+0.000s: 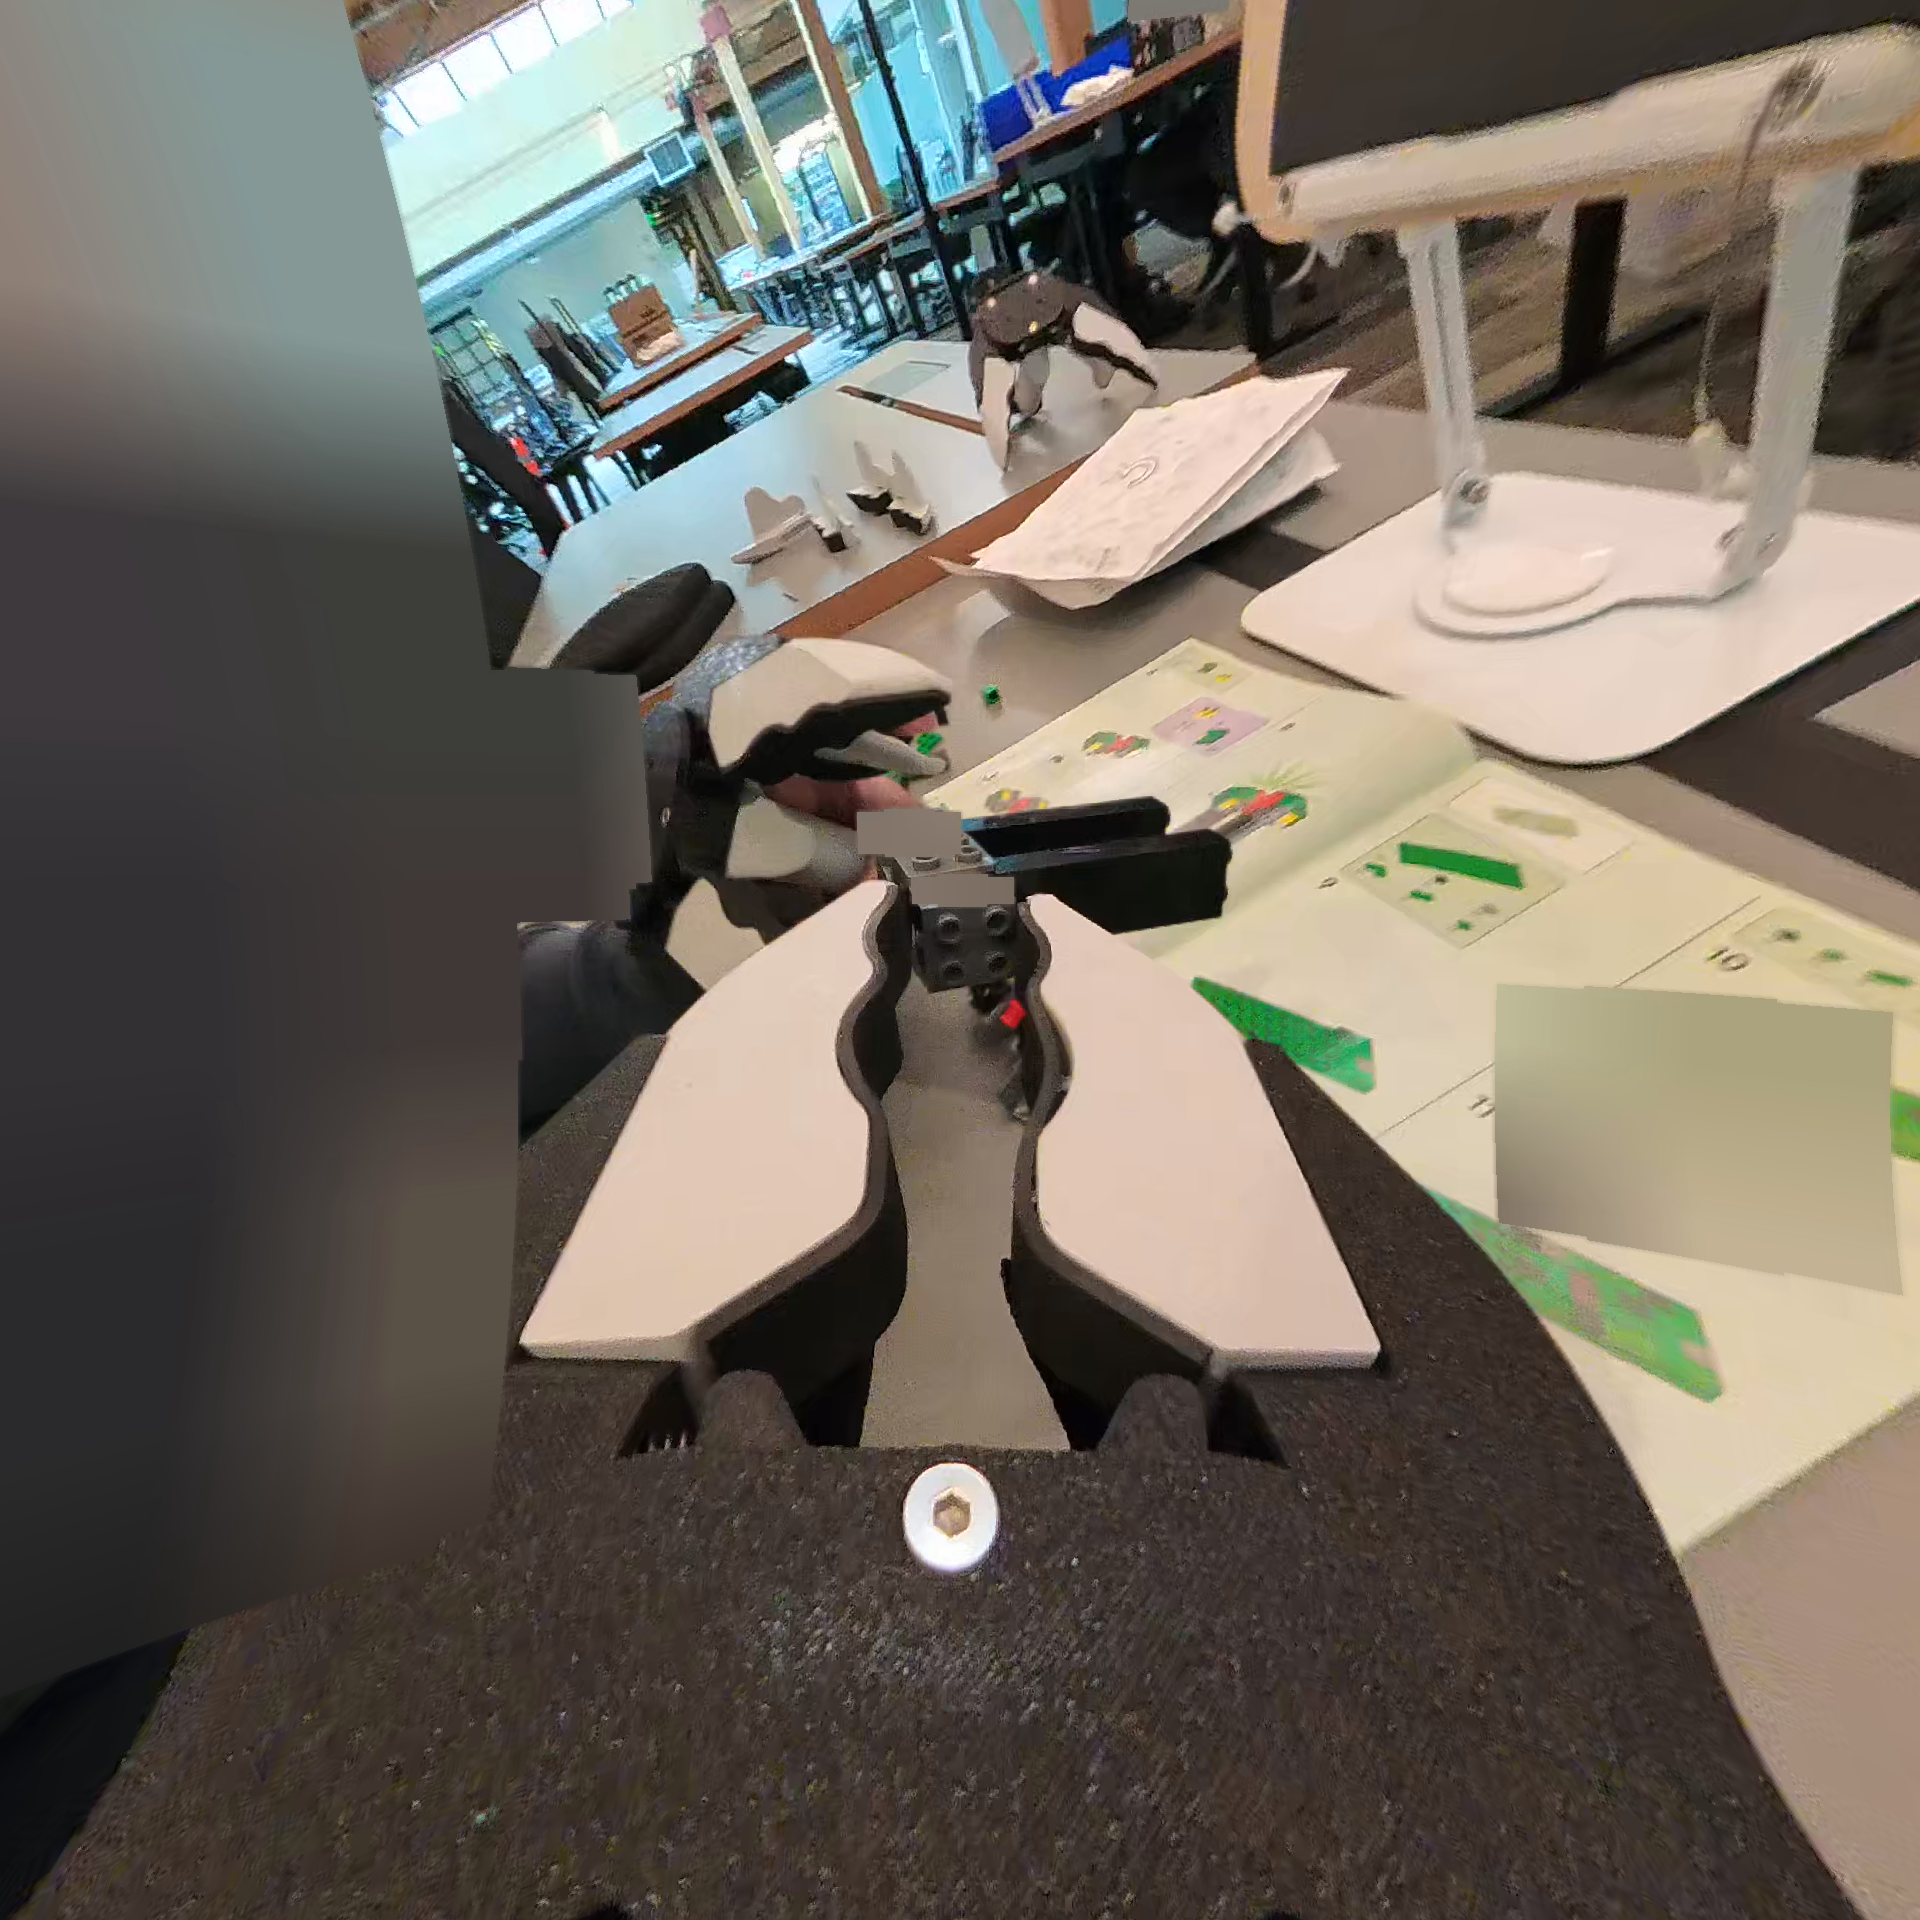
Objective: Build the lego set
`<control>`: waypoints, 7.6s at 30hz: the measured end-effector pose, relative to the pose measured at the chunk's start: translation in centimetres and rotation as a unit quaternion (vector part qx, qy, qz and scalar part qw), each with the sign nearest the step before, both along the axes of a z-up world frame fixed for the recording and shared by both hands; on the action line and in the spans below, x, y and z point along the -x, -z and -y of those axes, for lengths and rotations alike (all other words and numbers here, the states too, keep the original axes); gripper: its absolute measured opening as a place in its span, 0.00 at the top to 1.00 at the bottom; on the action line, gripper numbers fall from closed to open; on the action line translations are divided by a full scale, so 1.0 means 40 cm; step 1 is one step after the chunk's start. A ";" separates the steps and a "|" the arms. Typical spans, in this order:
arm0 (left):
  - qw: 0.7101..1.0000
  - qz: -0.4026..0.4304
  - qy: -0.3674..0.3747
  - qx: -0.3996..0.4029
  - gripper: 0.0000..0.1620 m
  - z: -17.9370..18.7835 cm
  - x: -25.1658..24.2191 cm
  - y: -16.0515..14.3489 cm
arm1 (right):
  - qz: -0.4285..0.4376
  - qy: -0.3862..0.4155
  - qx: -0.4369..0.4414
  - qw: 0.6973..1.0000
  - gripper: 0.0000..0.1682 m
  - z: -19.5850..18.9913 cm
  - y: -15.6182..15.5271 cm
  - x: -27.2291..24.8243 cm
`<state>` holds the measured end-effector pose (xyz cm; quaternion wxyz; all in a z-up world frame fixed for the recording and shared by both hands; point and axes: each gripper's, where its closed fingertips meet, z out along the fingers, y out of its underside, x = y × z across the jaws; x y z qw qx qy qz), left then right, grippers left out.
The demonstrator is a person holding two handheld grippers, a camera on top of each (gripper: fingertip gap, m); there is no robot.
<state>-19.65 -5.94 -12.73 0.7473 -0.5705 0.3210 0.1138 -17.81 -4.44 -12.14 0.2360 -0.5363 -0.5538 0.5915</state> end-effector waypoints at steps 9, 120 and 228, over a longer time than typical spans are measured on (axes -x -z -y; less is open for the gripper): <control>0.990 -0.130 -0.051 -0.033 0.80 -0.002 -0.025 0.027 | 0.039 -0.026 0.078 0.996 0.89 0.008 0.024 -0.012; 0.900 0.031 0.134 0.413 0.63 0.222 0.111 0.051 | -0.066 0.133 -0.595 0.790 0.80 -0.022 -0.050 0.025; 0.813 -0.153 0.185 0.531 0.62 0.383 -0.040 0.114 | 0.689 -0.290 -0.111 0.655 0.92 0.115 0.338 -0.266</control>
